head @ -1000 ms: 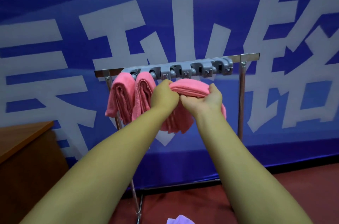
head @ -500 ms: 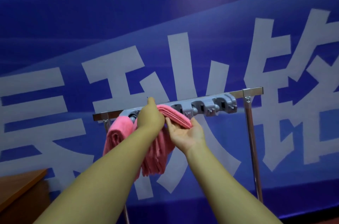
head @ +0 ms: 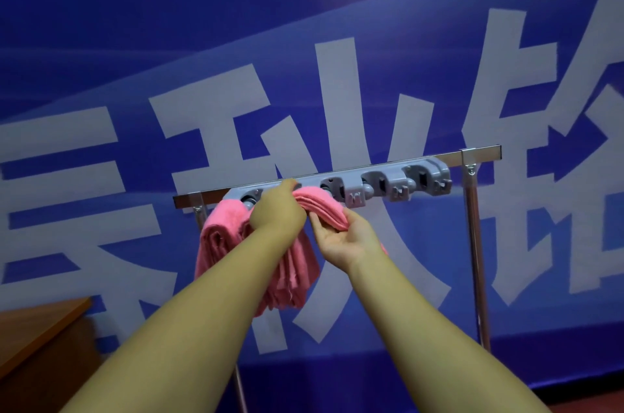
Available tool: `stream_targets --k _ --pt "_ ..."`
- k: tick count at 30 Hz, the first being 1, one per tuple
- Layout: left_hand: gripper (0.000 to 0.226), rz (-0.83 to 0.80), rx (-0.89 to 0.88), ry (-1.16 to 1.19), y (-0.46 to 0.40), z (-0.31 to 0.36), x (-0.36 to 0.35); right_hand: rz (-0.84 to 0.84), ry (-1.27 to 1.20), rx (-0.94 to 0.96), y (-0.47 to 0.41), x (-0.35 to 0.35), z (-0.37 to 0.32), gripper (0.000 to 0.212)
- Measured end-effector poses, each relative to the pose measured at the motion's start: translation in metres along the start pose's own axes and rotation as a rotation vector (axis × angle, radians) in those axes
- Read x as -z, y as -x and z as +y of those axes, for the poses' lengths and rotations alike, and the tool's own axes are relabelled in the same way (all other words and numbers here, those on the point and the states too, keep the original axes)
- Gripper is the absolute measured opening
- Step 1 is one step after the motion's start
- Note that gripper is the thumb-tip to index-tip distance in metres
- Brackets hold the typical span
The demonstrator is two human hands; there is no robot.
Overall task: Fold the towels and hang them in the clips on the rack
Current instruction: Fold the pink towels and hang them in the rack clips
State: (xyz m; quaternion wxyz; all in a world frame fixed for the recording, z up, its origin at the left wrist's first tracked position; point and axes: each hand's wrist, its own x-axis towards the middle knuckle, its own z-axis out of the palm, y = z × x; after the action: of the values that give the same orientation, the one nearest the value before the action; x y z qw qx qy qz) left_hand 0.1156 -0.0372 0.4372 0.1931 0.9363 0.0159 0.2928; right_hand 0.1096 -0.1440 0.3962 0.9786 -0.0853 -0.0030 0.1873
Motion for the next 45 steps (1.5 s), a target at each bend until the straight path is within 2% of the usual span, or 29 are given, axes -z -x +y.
stream_targets --k 5,9,13,16,23,30,34,38,39,40,41,45 --pt "0.056 -0.134 -0.152 -0.103 0.006 0.008 -0.003 0.033 -0.017 0.009 -0.004 0.025 0.006 0.03" --pt "0.051 -0.064 -0.268 -0.132 0.007 0.011 -0.003 0.012 -0.042 -0.003 0.006 0.024 0.003 0.043" --pt "0.04 -0.007 -0.22 -0.122 0.003 0.006 0.0 -0.048 -0.048 -0.038 0.012 0.011 0.0 0.04" --pt "0.038 -0.009 -0.228 -0.153 0.005 0.004 -0.003 -0.028 -0.043 -0.055 0.013 0.013 0.003 0.039" --pt "0.045 -0.159 -0.189 -0.098 0.006 0.003 -0.005 0.105 0.007 -0.081 0.018 0.041 0.01 0.037" --pt "0.079 -0.307 -0.141 0.017 0.027 -0.005 -0.003 0.2 -0.001 -0.045 0.046 0.063 -0.004 0.034" --pt "0.087 -0.175 -0.184 0.106 0.054 -0.014 -0.01 0.282 0.002 0.014 0.066 0.081 -0.02 0.027" --pt "0.072 0.164 -0.299 0.319 0.133 -0.034 -0.03 0.349 0.082 0.049 0.086 0.115 -0.032 0.026" --pt "0.067 0.205 -0.312 0.347 0.16 -0.044 -0.041 0.383 0.106 0.053 0.089 0.131 -0.032 0.026" --pt "0.064 0.19 -0.307 0.357 0.187 -0.055 -0.055 0.424 0.131 0.054 0.091 0.149 -0.031 0.026" --pt "0.061 0.102 -0.269 0.362 0.214 -0.067 -0.07 0.481 0.157 0.048 0.093 0.171 -0.028 0.026" --pt "0.045 -0.526 0.021 0.375 0.299 -0.111 -0.135 0.763 0.294 -0.035 0.102 0.28 -0.002 0.031"
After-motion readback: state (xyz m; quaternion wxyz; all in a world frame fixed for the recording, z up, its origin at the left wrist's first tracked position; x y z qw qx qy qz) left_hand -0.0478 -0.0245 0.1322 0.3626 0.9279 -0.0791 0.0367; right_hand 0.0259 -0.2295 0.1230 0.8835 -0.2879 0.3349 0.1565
